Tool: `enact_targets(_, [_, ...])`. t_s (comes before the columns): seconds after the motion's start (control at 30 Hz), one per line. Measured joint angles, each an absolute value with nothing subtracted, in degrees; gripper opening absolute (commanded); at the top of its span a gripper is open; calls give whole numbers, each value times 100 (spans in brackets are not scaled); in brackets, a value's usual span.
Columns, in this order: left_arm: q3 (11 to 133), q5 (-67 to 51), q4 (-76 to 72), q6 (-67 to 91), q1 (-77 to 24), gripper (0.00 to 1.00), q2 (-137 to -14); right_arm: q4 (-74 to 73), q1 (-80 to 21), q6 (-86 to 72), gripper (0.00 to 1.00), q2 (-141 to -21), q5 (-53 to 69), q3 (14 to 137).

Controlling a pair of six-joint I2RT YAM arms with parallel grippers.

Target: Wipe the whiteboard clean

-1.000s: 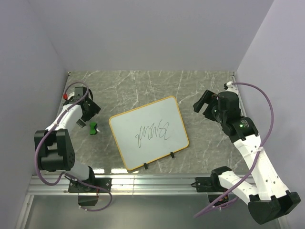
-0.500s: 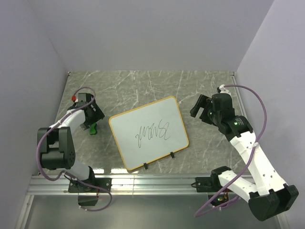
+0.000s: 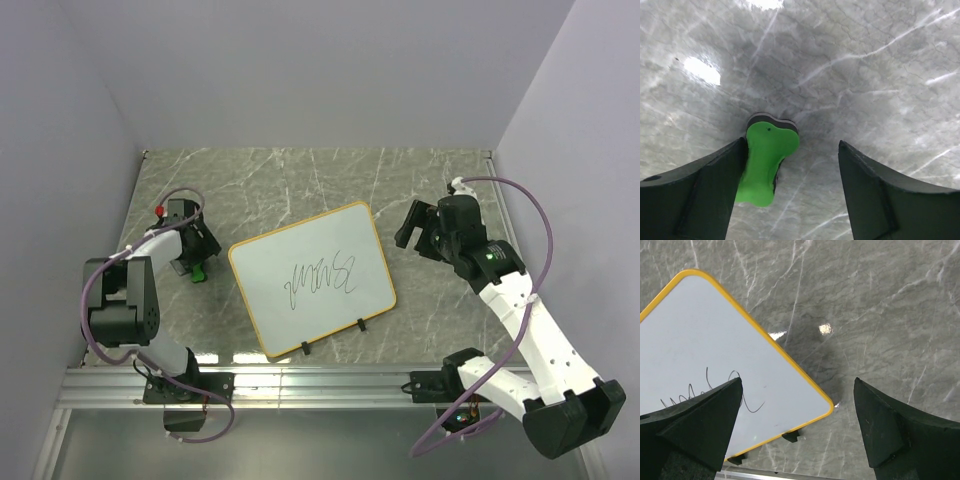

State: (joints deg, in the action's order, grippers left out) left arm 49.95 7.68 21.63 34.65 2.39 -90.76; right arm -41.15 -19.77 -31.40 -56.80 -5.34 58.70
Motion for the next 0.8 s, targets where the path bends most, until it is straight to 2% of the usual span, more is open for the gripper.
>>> enact_targets(0.3, [4818, 731, 2220, 3651, 128, 69, -8892, -4025, -2099, -2993, 98, -5728, -639, 5872])
enact_targets(0.4, [4746, 733, 2222, 3693, 97, 56, -8825, -4010, -2134, -2910, 98, -5771, -679, 5885])
enact_targets(0.43, [4716, 731, 2226, 3710, 89, 43, -8794, -4010, -2141, -2888, 98, -5778, -690, 5887])
enact_targets(0.53, [4650, 735, 2250, 3752, 64, 23, -8731, -3992, -2152, -2845, 98, -5789, -707, 5894])
enact_targets(0.6, [4646, 735, 2252, 3760, 54, 13, -8709, -3988, -2156, -2821, 98, -5789, -711, 5896])
enact_targets(0.63, [4644, 735, 2252, 3760, 54, 1, -8707, -3986, -2161, -2810, 98, -5789, -714, 5896])
enact_targets(0.8, [4689, 733, 2335, 3771, 49, 0, -8694, -3896, -2161, -2620, 98, -5795, -620, 5896])
